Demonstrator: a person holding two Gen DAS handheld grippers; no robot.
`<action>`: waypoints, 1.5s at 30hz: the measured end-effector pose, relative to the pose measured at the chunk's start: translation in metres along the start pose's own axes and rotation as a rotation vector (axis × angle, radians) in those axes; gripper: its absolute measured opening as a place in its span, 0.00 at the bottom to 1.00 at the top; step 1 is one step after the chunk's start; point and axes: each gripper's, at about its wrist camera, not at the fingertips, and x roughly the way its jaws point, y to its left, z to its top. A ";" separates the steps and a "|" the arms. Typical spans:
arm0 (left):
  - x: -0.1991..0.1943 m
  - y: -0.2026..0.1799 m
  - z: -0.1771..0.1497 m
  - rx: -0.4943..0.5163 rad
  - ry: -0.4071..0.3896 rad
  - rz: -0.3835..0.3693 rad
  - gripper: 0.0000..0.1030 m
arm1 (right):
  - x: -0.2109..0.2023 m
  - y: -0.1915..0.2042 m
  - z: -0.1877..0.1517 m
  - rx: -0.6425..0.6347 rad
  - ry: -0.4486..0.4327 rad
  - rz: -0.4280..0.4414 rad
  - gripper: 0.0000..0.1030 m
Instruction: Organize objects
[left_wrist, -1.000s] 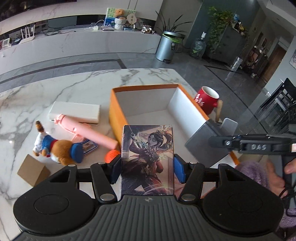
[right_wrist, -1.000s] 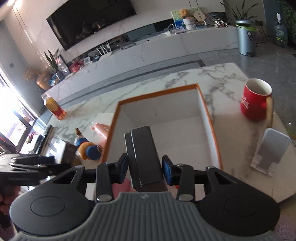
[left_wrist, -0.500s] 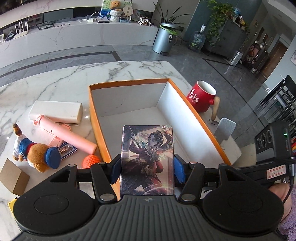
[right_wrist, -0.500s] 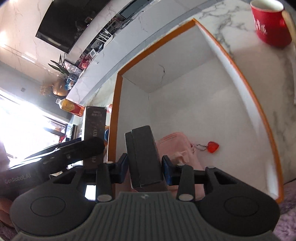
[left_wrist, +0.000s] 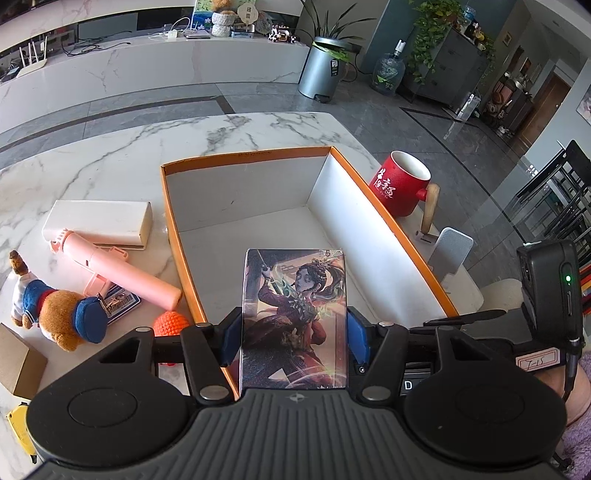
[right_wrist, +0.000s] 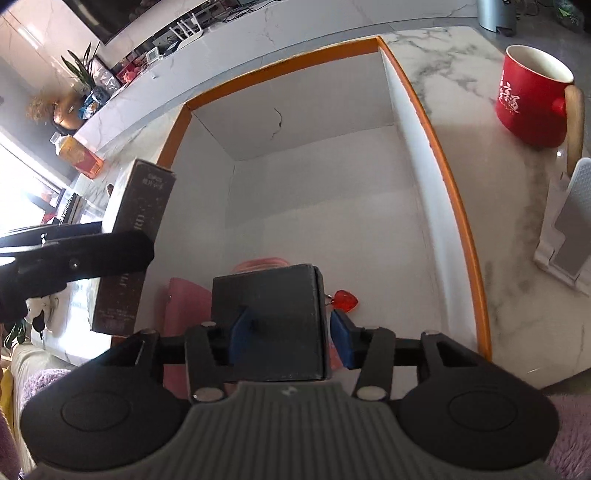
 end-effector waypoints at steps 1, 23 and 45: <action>0.000 0.000 0.000 0.001 0.000 0.001 0.64 | 0.001 -0.001 0.001 0.000 0.007 0.012 0.47; 0.008 -0.011 -0.006 -0.005 0.039 -0.017 0.64 | -0.035 -0.004 0.008 -0.068 -0.013 0.051 0.28; 0.018 -0.036 -0.009 0.029 0.062 -0.152 0.65 | -0.055 -0.031 0.004 0.323 -0.104 0.404 0.27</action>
